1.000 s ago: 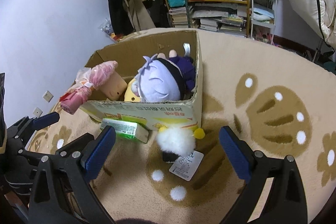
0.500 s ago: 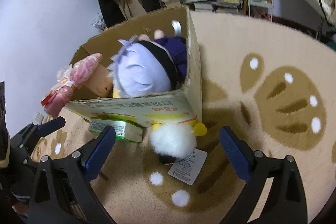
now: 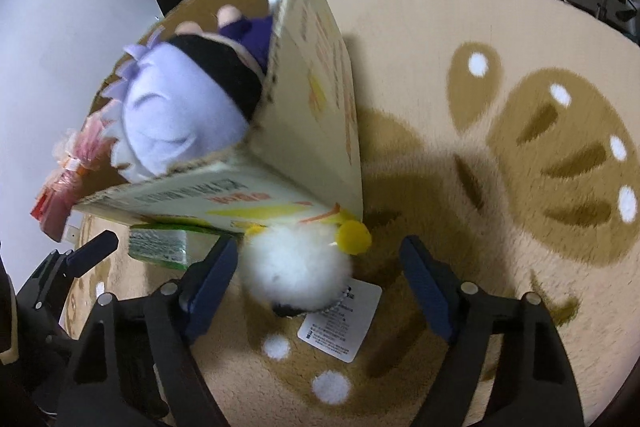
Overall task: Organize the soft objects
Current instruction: 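Grasp the green tissue pack with the left tool while the right tool grasps the white pom-pom toy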
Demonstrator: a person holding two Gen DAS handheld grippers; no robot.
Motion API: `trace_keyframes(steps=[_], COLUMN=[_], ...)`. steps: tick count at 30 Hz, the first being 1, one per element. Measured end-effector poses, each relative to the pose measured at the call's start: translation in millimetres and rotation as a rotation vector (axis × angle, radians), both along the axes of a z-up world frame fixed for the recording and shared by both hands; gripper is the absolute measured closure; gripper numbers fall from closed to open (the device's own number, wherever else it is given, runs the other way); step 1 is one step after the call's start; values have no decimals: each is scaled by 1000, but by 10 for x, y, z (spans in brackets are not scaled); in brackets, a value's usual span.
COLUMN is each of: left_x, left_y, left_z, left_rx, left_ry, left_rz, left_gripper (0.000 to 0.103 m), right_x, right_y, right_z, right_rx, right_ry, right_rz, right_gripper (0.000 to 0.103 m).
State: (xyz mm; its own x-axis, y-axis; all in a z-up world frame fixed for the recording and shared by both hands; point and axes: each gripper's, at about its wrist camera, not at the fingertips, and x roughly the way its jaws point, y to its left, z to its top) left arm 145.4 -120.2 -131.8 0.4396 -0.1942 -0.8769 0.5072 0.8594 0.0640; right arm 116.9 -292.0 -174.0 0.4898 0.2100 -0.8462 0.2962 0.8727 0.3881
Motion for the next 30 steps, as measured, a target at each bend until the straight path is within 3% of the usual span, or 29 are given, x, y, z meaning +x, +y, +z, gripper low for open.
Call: trace_keyframes(steps=[5, 8, 13, 16, 30], left_x=[55, 87, 122, 130, 10], left_y=[-7, 9, 5, -18, -112], left_z=[-41, -64, -147, -176, -186], left_rx=[-13, -27, -36, -37, -40], left_ry=[1, 15, 38, 27, 18], left_rz=[28, 35, 21, 9, 20], left_gripper=[4, 6, 21, 27, 27], right_x=[41, 50, 88, 91, -34], right_y=[31, 56, 92, 87, -114], right_z=[-74, -97, -169, -203, -55], right_rx=[10, 47, 81, 95, 93], right_ry=[28, 35, 56, 55, 36], right_rz=[21, 31, 42, 36, 23], right_gripper=[27, 38, 59, 59, 69])
